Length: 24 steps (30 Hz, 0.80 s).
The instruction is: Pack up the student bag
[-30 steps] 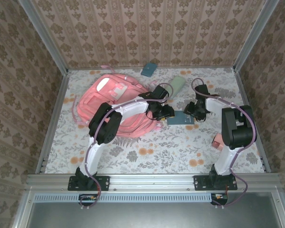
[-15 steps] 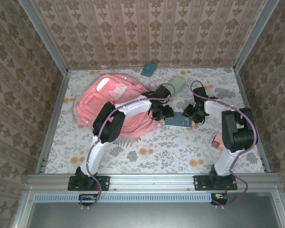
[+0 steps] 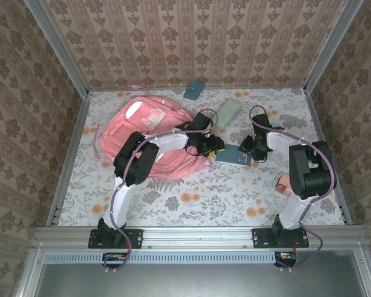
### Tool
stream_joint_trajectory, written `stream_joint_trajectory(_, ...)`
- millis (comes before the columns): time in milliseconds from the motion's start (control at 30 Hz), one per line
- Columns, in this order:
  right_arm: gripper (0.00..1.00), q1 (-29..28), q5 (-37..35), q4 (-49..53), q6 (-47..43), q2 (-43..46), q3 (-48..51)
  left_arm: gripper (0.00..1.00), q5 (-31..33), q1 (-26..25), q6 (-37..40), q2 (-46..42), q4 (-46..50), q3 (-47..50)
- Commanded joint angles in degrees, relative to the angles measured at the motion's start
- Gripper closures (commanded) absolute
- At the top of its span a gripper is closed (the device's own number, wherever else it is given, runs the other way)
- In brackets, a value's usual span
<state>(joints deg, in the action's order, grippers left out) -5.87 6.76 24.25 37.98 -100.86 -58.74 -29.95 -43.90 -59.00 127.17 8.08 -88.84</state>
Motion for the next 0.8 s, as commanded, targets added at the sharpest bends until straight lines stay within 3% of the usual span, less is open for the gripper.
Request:
stream_joint_trajectory(0,0.51,-1.78,5.51,1.19,0.87,-0.23,0.49,0.58,-11.53,-1.72,-7.69,-1.54,-23.86,1.67)
stream_joint_trajectory(167,0.51,-1.36,6.12,1.68,0.89,0.29,-0.50,0.59,-11.18,-1.33,-6.30,-1.75,-21.86,2.73)
stream_joint_trajectory(367,0.51,-0.20,8.35,0.66,1.22,2.14,0.07,0.58,-13.94,-1.10,-9.42,-1.18,-30.31,4.82)
stream_joint_trajectory(533,0.51,0.02,8.80,1.06,1.40,2.77,-0.41,0.58,-13.66,-1.09,-5.86,-0.96,-23.41,2.99)
stream_joint_trajectory(600,0.50,-0.02,8.67,1.22,1.42,3.11,-0.66,0.64,-12.81,-0.95,-4.04,-1.20,-20.29,2.54)
stream_joint_trajectory(767,0.46,0.66,8.79,1.69,1.05,4.98,-0.94,0.91,-12.15,0.11,-4.12,-2.79,-20.16,4.04)
